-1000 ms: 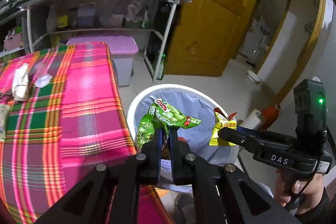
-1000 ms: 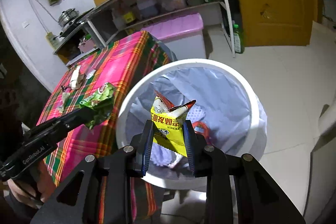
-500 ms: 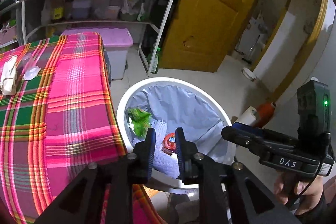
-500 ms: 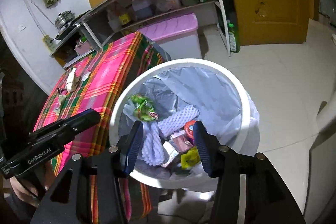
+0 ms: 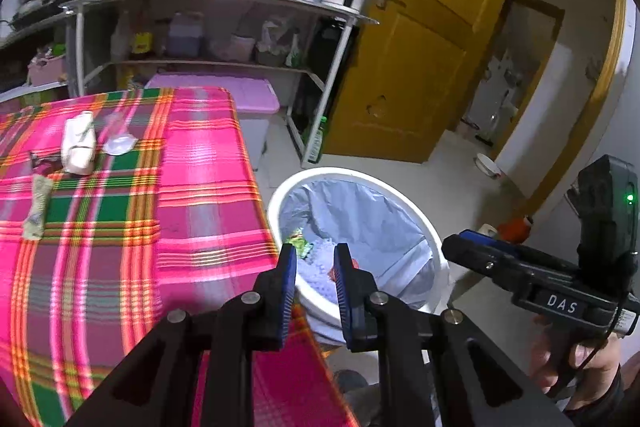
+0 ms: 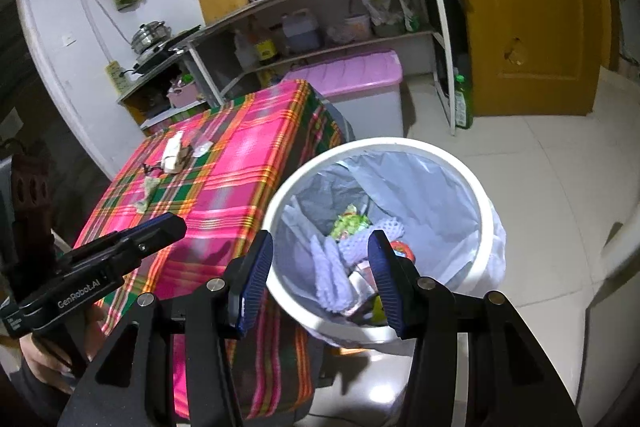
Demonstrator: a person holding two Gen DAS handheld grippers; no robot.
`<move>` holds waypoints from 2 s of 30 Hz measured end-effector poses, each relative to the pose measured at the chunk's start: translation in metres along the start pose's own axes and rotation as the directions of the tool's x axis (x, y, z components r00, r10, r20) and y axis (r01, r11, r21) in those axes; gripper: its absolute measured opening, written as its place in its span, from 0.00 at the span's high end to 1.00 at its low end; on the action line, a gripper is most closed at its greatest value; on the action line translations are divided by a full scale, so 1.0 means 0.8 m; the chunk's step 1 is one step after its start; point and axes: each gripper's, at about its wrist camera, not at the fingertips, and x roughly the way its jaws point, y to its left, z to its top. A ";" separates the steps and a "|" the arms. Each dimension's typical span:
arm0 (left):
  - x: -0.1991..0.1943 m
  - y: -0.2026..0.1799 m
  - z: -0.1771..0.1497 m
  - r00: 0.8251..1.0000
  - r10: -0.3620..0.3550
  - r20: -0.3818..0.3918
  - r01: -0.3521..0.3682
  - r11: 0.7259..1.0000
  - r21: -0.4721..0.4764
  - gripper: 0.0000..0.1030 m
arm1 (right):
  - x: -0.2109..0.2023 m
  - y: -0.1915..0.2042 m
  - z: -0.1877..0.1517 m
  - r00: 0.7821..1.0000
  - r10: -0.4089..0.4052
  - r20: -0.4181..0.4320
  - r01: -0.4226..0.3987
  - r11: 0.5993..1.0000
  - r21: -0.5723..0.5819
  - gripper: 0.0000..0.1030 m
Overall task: Collect trash
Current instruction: 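Withdraw both tools from the bin back toward the table, then grasp the white tube packet on the tablecloth with the left tool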
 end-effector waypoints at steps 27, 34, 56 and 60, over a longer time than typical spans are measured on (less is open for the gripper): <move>-0.105 0.070 -0.045 0.978 0.187 0.095 -0.180 0.980 -0.079 0.82 | 0.015 0.106 -0.012 0.992 0.118 -0.034 -0.123 0.977 -0.172 0.51; -0.114 0.103 -0.036 0.963 0.250 0.104 -0.239 0.965 -0.106 0.82 | 0.031 0.136 0.005 0.990 0.137 -0.039 -0.142 0.964 -0.223 0.51; -0.062 0.241 0.012 0.926 0.376 0.019 -0.365 0.909 -0.199 0.70 | 0.124 0.202 0.066 0.980 0.168 -0.101 -0.192 0.932 -0.307 0.51; -0.036 0.264 0.020 0.926 0.376 -0.020 -0.372 0.904 -0.211 0.70 | 0.144 0.212 0.077 0.979 0.169 -0.111 -0.196 0.930 -0.310 0.51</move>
